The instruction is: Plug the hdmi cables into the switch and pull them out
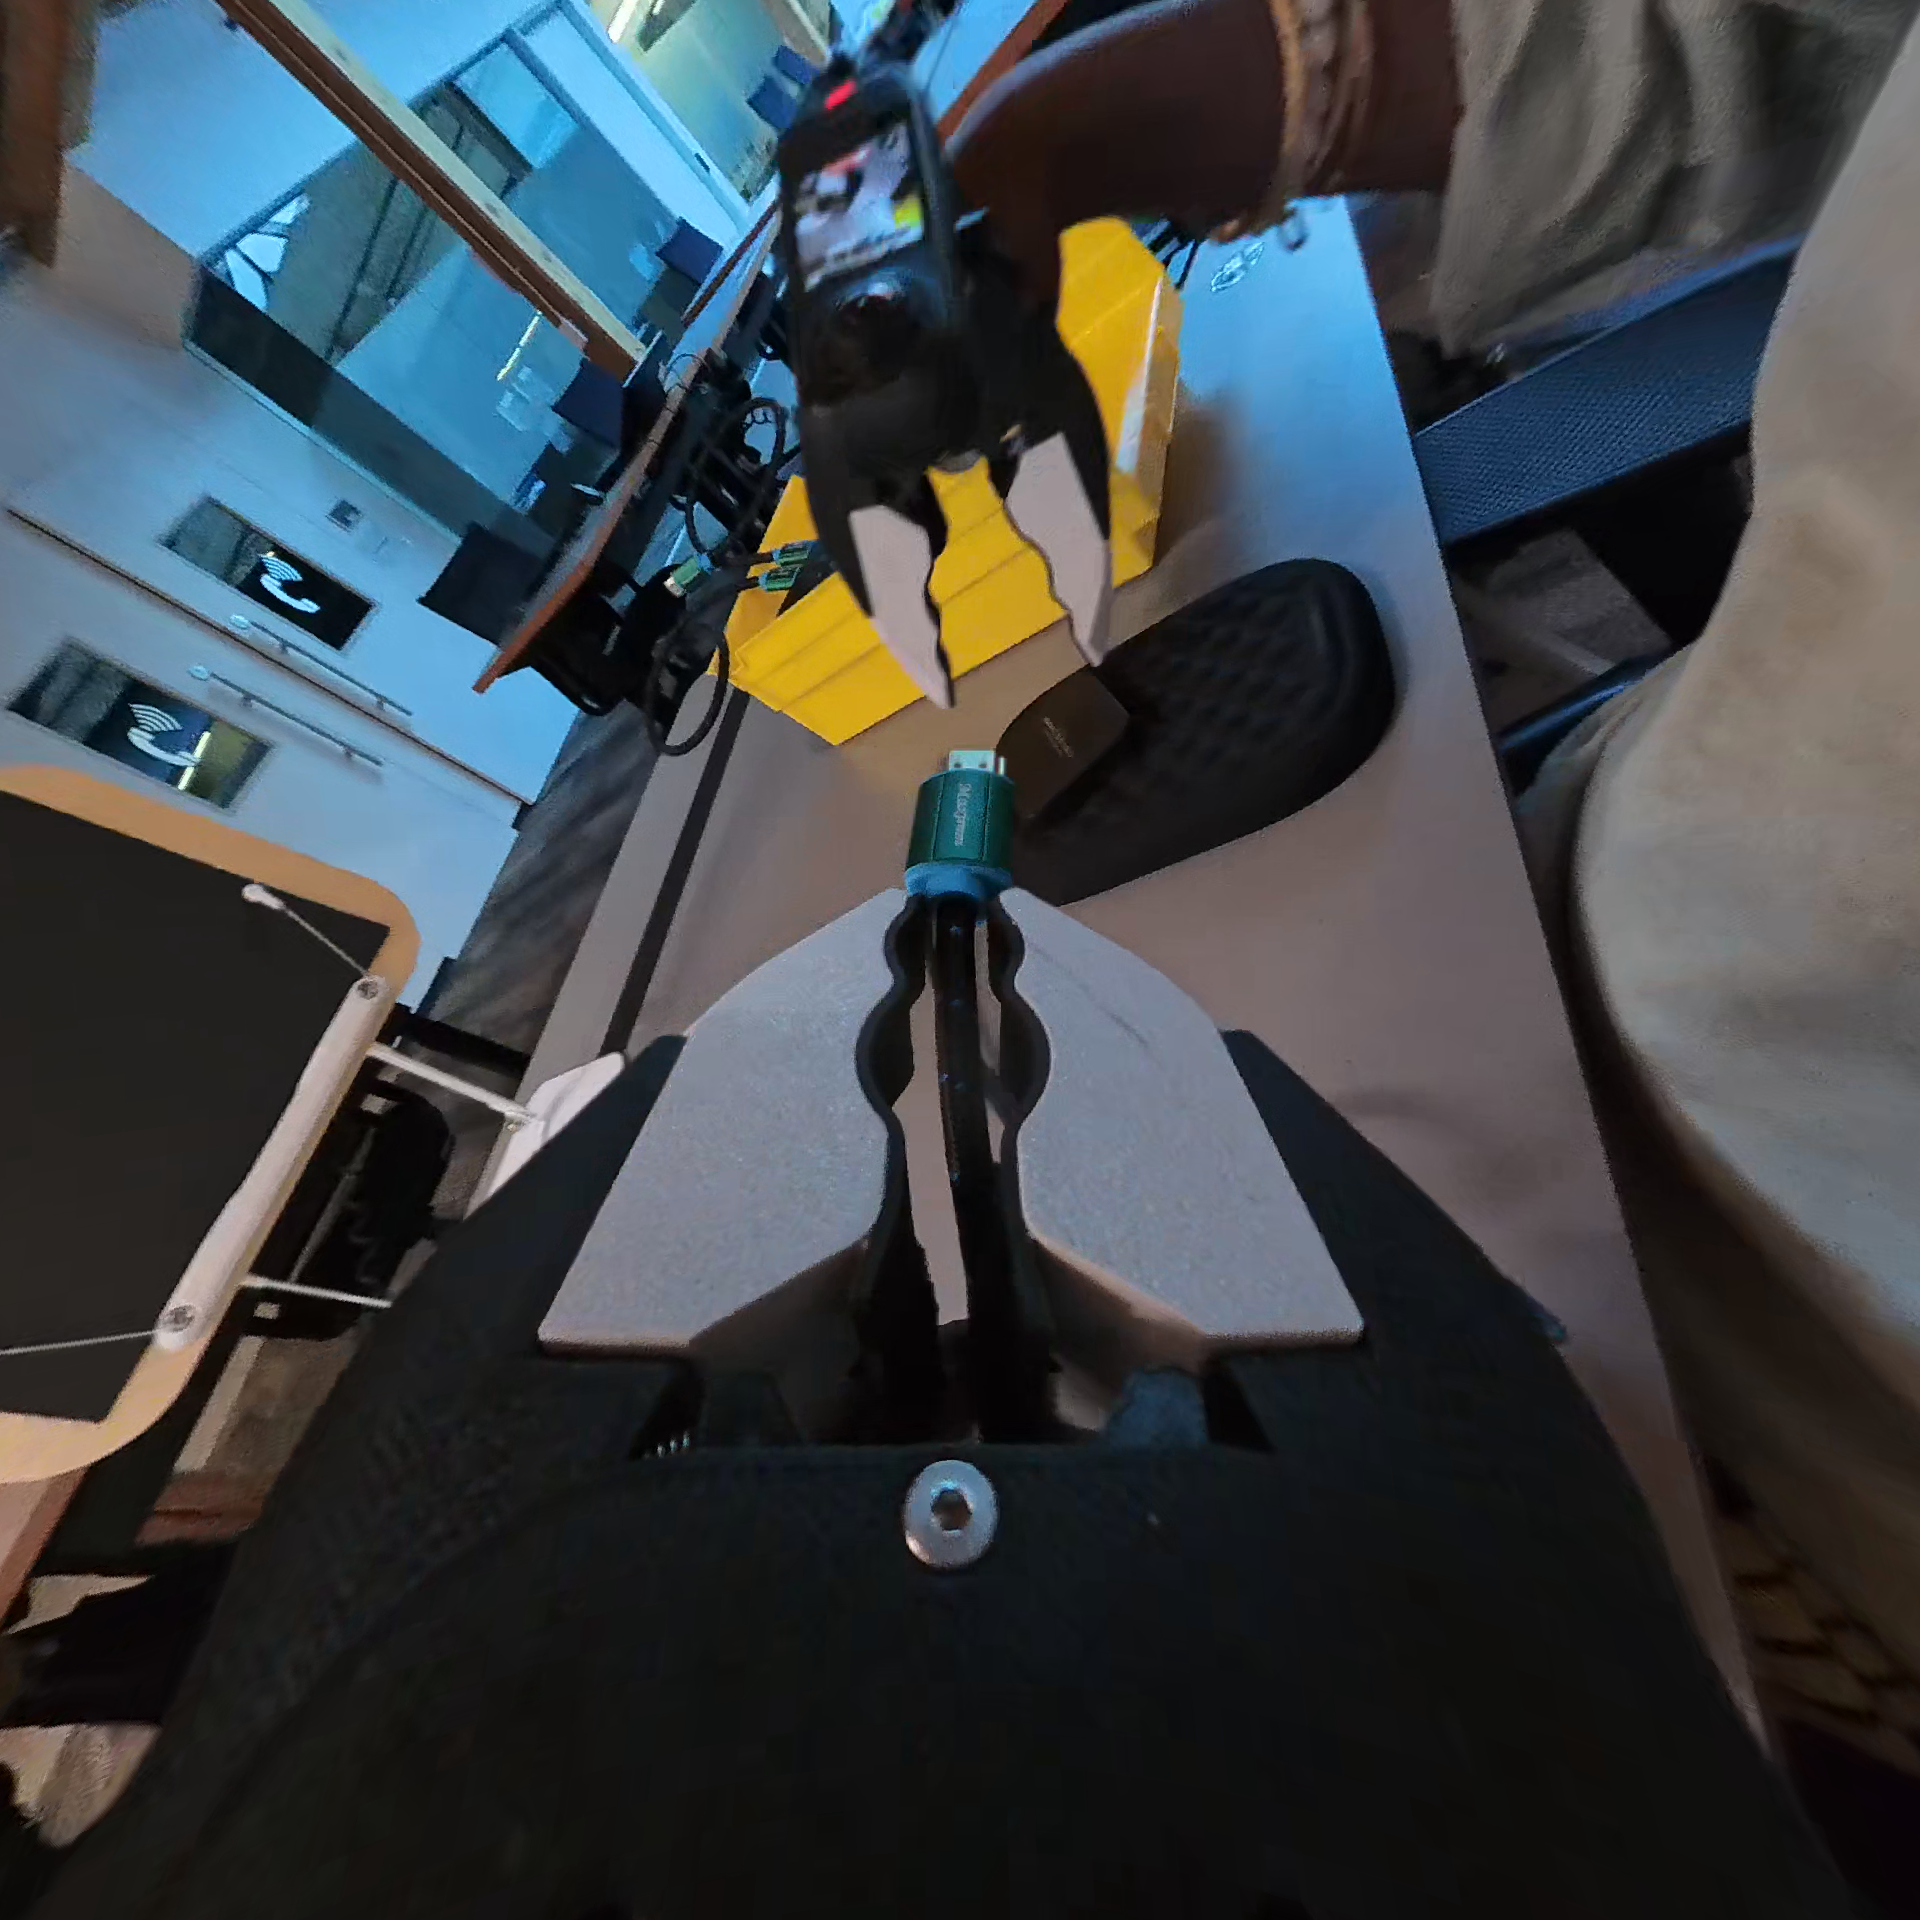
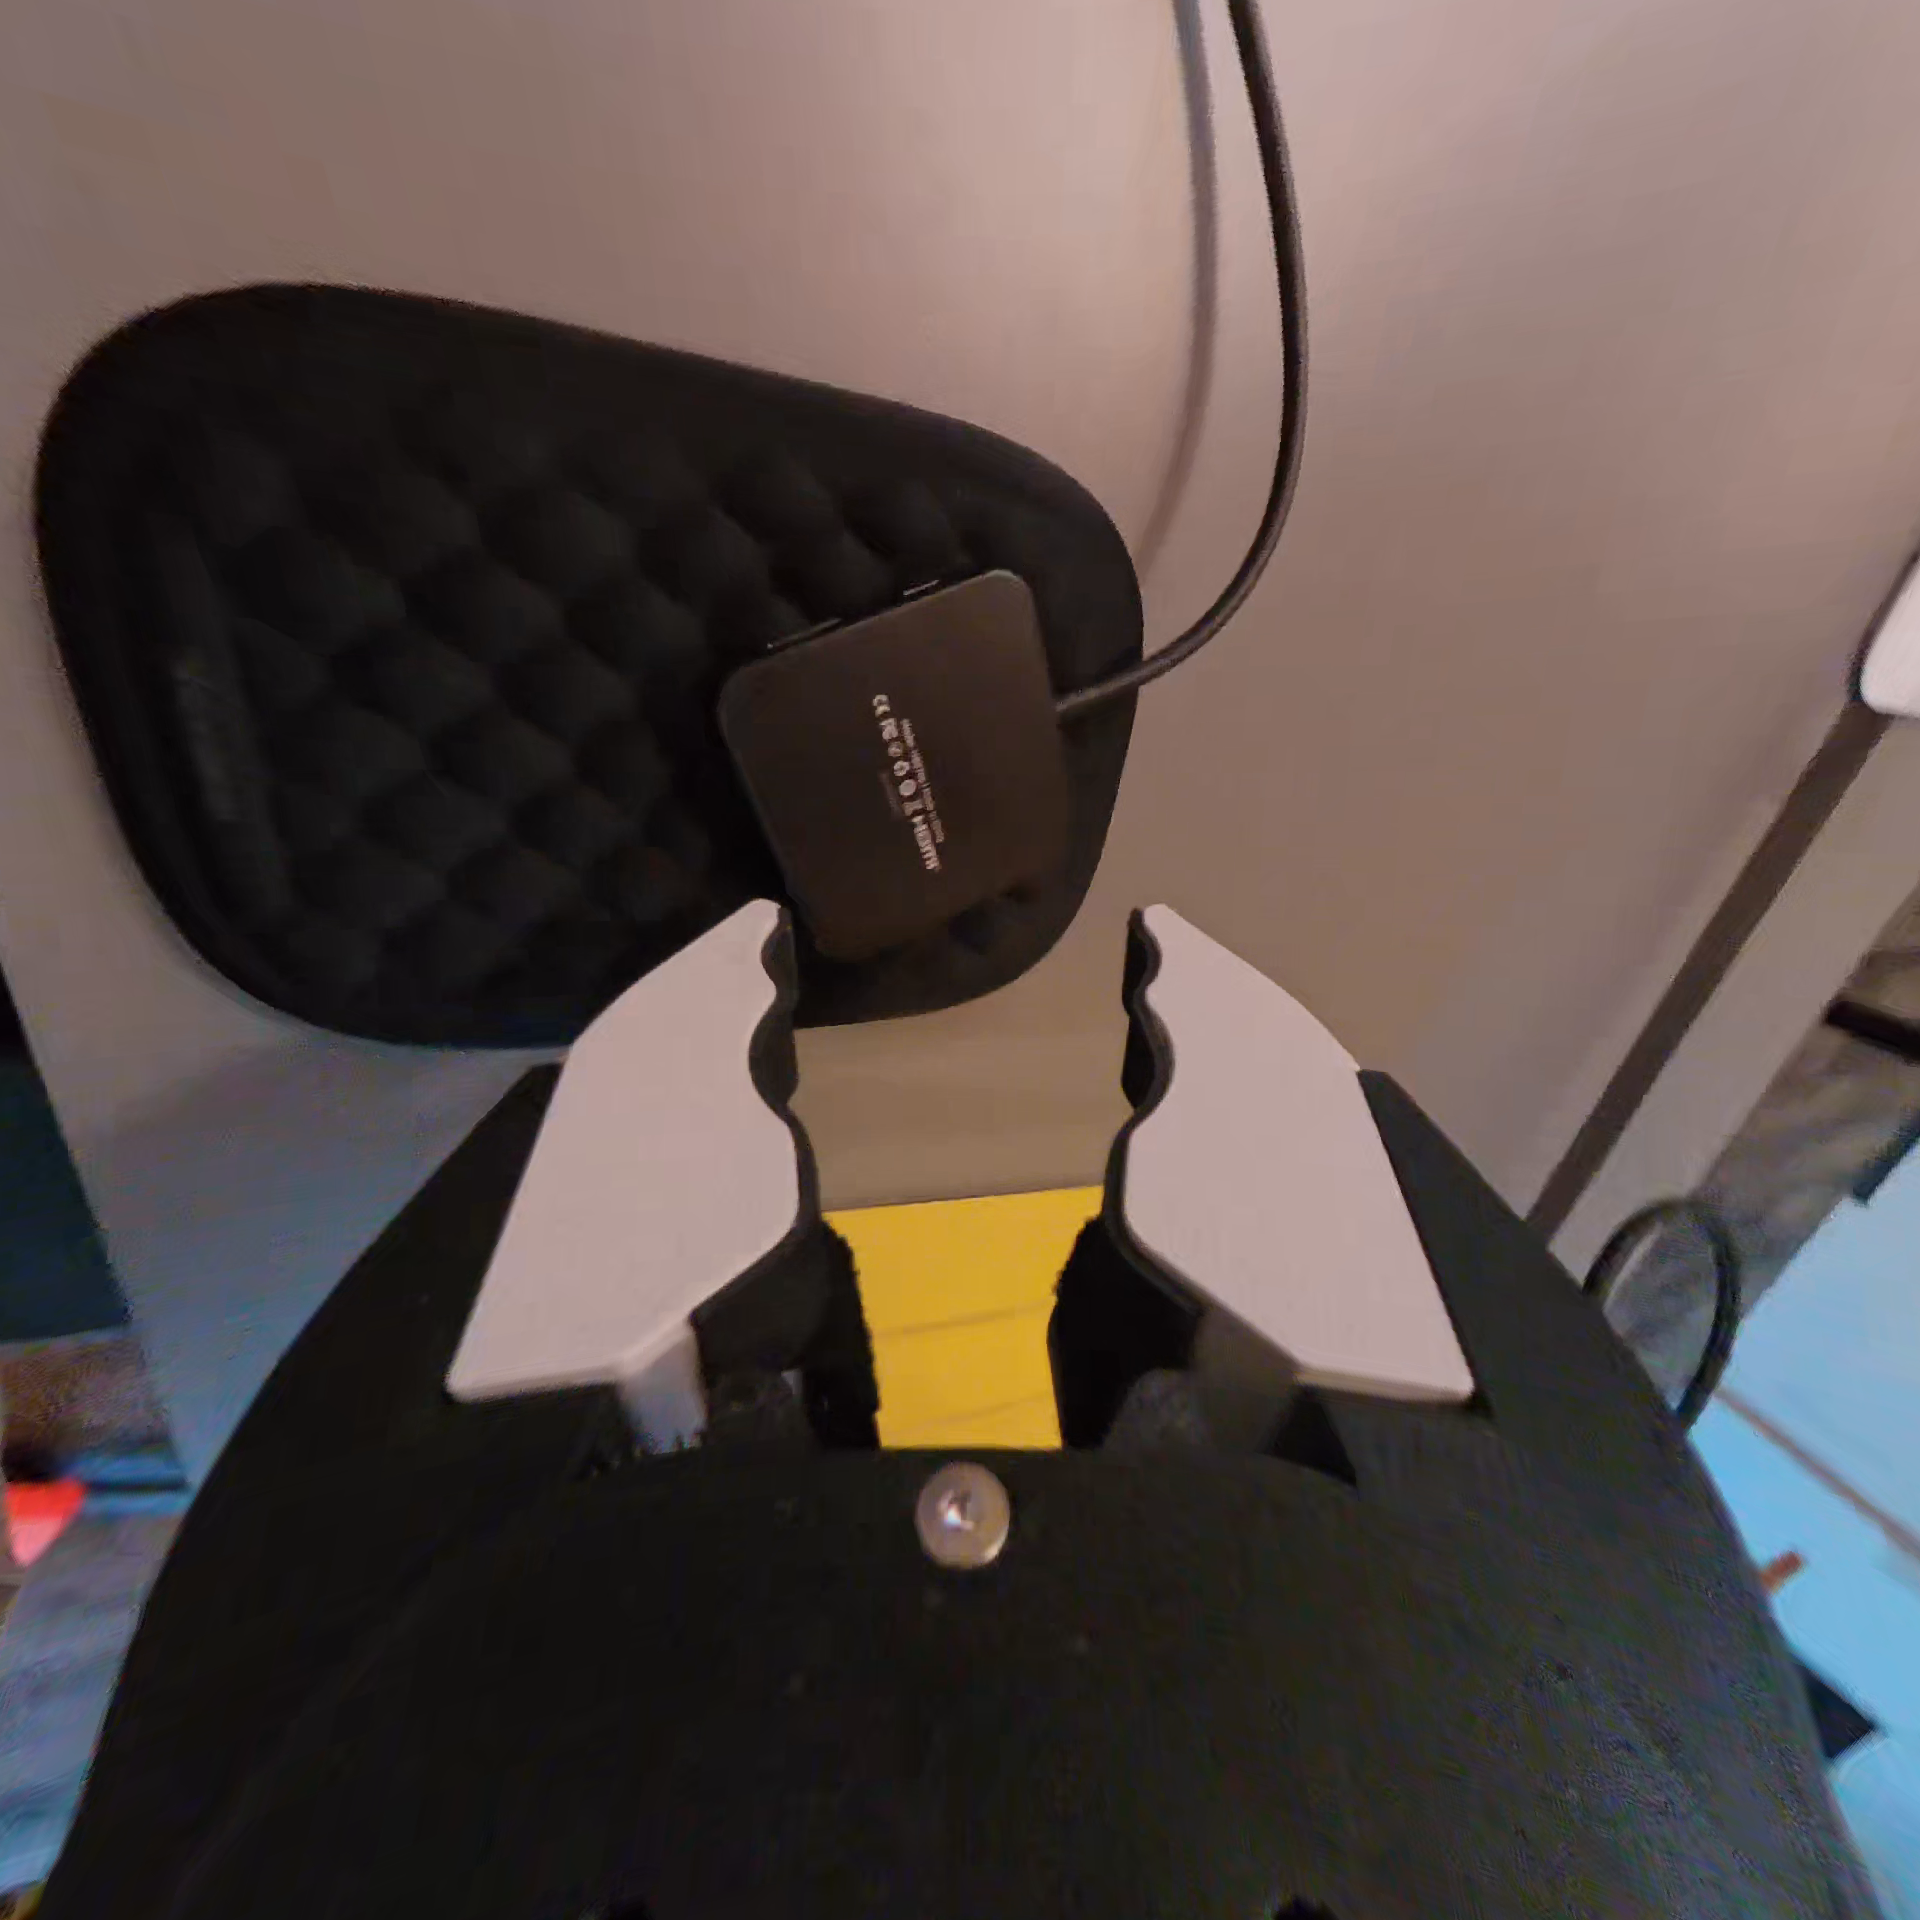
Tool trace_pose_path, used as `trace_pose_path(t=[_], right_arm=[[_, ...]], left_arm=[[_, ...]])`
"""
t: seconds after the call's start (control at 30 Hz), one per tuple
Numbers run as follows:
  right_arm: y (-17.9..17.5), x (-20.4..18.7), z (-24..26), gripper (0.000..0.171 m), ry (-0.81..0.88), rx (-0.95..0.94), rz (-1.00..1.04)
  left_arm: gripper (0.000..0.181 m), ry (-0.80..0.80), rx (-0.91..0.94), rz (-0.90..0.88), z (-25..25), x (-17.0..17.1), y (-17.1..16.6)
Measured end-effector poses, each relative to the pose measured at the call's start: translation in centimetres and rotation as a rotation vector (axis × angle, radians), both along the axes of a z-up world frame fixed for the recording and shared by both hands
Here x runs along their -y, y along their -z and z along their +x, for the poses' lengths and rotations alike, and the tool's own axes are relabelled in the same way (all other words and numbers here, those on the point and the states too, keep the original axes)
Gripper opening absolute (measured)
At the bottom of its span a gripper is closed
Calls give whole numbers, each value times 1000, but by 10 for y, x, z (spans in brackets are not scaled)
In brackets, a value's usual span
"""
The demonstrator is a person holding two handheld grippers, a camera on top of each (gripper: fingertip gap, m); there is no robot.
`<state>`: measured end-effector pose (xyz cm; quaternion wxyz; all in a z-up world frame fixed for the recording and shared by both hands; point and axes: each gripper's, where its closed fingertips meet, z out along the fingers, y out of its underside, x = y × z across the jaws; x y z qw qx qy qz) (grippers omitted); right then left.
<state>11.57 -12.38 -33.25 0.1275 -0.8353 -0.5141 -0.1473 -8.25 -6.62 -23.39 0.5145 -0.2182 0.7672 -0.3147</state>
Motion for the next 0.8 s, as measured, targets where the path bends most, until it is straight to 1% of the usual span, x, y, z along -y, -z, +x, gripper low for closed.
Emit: trace_pose_path(t=[0.13,0.2,0.3,0.37,0.5,0.53,0.7,0.8], right_arm=[[15,-12,-3,67,-98,-138,-158],[17,-18,-8,69,-110,-230,-183],[20,-13,-13,70,-128,-285,-242],[21,-9,-12,76,-117,-285,-268],[26,-3,-19,75,-123,-323,-287],[25,-2,-20,74,-124,-335,-284],[11,0,-20,78,-112,-345,-207],[25,9,-16,85,-89,-294,-246]], left_arm=[[11,22,-12,-80,-3,4,3],[11,24,-7,-111,-2,3,3],[11,20,-3,-159,-1,1,3],[11,10,2,-181,0,-2,4],[11,15,12,-233,3,-3,5],[11,12,18,-242,4,-4,5],[11,13,18,-244,5,-5,6],[11,19,23,-253,6,-4,7]])
